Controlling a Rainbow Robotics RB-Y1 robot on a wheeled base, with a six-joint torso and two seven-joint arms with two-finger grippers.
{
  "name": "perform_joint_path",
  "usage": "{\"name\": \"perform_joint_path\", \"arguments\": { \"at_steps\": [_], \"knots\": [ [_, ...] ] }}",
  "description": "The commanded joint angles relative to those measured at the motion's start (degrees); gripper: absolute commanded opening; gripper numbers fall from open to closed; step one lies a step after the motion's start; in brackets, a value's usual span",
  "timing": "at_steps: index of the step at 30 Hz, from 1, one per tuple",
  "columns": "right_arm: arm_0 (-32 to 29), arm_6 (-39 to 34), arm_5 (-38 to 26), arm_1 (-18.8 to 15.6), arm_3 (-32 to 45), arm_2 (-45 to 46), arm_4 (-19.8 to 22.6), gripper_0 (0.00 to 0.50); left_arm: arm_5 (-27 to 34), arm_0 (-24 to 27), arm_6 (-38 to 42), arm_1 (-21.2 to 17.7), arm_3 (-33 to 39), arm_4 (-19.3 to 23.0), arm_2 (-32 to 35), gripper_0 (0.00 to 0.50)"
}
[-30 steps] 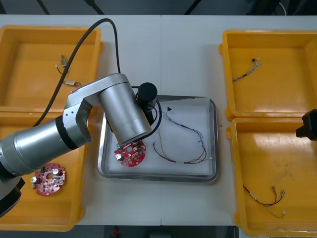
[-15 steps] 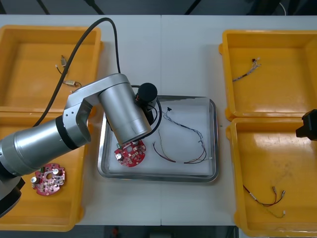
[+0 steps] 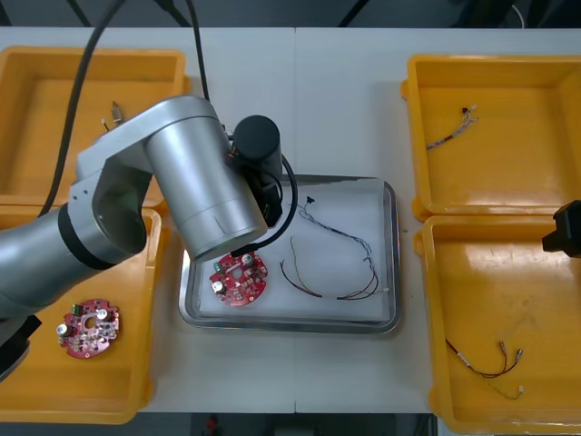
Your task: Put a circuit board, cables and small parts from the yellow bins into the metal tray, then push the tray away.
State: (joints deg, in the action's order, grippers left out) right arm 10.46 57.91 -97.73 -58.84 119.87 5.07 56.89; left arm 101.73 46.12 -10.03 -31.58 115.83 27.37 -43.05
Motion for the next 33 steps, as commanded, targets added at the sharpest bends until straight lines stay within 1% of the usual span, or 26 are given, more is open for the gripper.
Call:
{"name": "perform_joint_path", "arguments": {
  "at_steps": [1,3,4,5,6,7,8,9,11,12,14,16,18,22,24,25,26,30,31,32,33],
  "knots": [
    [-0.53,0.89,0.35,-0.05,1.42,1.70,-0.38,0.500,4.62,-0.33,3.79,-4.98,7.57,3.84,5.96,0.421],
    [-0.53,0.89,0.35,-0.05,1.42,1.70,-0.38,0.500,6.73,-0.33,3.35,-7.79,10.20,7.61,8.95,0.435],
    [-0.53,0.89,0.35,-0.05,1.42,1.70,-0.38,0.500,7.17,-0.33,3.26,-8.49,10.73,8.76,9.74,0.441],
    [-0.53,0.89,0.35,-0.05,1.42,1.70,-0.38,0.500,7.87,-0.33,3.00,-10.16,11.79,10.78,11.14,0.446],
    [-2.20,0.89,0.17,0.92,0.90,-0.15,-0.12,0.500,8.27,-0.33,2.73,-12.10,12.84,12.80,12.64,0.451],
    [-2.46,0.89,0.17,1.19,0.90,-0.59,-0.03,0.500,8.27,-0.41,2.47,-14.03,13.72,15.00,13.96,0.459],
    [-2.46,0.89,0.17,1.19,0.90,-0.59,-0.03,0.500,8.27,-0.41,2.47,-14.03,13.72,15.00,13.96,0.459],
    [-1.93,0.89,0.17,0.66,1.42,-1.03,-0.20,0.500,8.27,-0.41,2.03,-16.84,14.86,18.43,16.07,0.466],
    [-1.58,0.89,0.08,0.57,1.95,-1.03,0.06,0.500,8.27,-0.50,1.50,-19.74,15.30,21.85,18.26,0.474],
    [-1.41,0.98,-0.09,0.57,2.30,-1.03,0.24,0.500,8.27,-0.50,1.06,-21.68,15.48,24.23,19.67,0.481],
    [-1.05,1.33,-0.27,0.57,3.09,-1.03,0.41,0.500,8.27,-0.85,-1.66,-24.67,15.57,27.57,21.60,0.488],
    [-0.44,1.59,-0.35,0.57,3.88,-1.29,1.29,0.500,8.27,-2.26,-5.53,-28.00,15.57,30.91,24.59,0.500],
    [0.70,2.03,-0.44,0.57,4.15,-1.82,3.66,0.500,7.96,-5.51,-9.75,-31.43,15.57,33.89,28.72,0.500],
    [2.73,2.74,-0.53,0.48,5.11,-3.05,7.00,0.500,5.68,-12.37,-16.43,-36.00,15.48,37.32,35.58,0.500],
    [3.43,3.00,-0.71,0.48,5.82,-3.40,7.88,0.500,4.89,-15.35,-18.89,-37.50,15.48,37.94,37.86,0.500],
    [4.31,3.44,-0.79,0.57,6.52,-4.10,8.94,0.500,3.57,-18.96,-20.82,-38.90,15.57,38.64,40.50,0.500],
    [4.66,3.62,-0.88,0.57,6.78,-4.46,9.29,0.500,3.13,-20.19,-21.61,-39.08,15.65,38.73,41.29,0.500],
    [7.47,4.49,-1.23,0.48,8.89,-7.62,9.73,0.500,0.67,-27.75,-25.57,-39.96,16.27,38.38,46.74,0.500],
    [7.47,4.49,-1.23,0.48,8.89,-7.62,9.73,0.500,0.67,-27.75,-25.57,-39.96,16.27,38.38,46.74,0.500],
    [9.58,4.85,-1.41,0.48,9.68,-9.82,9.82,0.500,-0.04,-30.82,-27.94,-39.96,16.27,37.94,48.94,0.500],
    [10.64,5.02,-1.59,0.48,10.04,-10.87,9.90,0.500,-0.48,-32.23,-29.26,-39.96,16.27,37.32,49.73,0.500]
  ]
}}
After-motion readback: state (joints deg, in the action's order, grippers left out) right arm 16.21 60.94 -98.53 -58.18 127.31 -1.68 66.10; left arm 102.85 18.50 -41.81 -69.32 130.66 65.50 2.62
